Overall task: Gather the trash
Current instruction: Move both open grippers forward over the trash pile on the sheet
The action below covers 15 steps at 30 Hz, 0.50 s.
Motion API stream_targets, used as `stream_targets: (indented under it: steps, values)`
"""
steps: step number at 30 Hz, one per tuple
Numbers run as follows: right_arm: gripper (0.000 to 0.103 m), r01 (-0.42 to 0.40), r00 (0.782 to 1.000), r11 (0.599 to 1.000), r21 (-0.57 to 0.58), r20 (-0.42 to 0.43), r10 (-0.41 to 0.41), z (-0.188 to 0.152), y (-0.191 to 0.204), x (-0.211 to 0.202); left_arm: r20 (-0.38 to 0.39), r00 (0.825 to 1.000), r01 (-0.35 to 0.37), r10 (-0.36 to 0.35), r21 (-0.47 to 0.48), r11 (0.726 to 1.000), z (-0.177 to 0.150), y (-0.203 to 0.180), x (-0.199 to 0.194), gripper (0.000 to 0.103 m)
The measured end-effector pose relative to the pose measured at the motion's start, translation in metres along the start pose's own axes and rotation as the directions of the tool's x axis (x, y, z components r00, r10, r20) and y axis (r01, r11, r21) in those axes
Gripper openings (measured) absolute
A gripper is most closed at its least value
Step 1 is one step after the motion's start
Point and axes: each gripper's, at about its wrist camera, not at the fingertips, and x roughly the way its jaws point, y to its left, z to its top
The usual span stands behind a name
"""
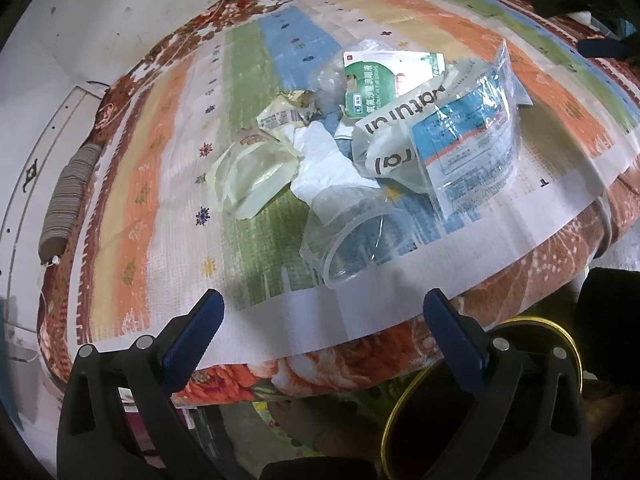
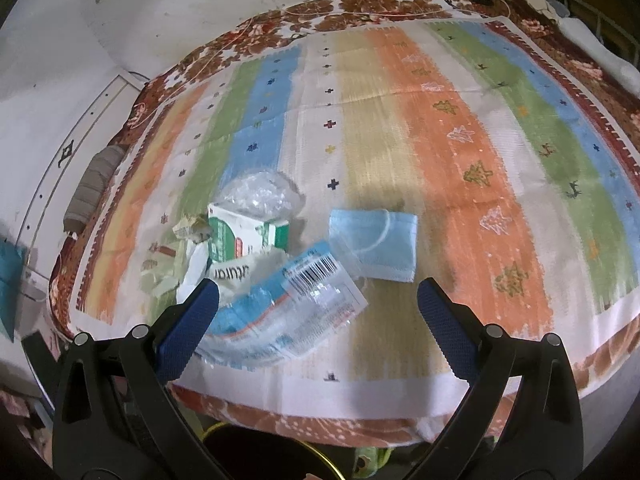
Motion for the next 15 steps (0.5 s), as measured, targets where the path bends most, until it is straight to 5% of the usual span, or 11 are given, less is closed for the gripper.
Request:
stream_targets:
  steps: [15]
  values:
    - [0.084,0.045,0.997,0.999,0.021,-0.070,-0.043,0.015,0.009,0.050,0.043,0.999,0.032,-0.033,0.026,0.999,0.009,0.001,0.013,0.090]
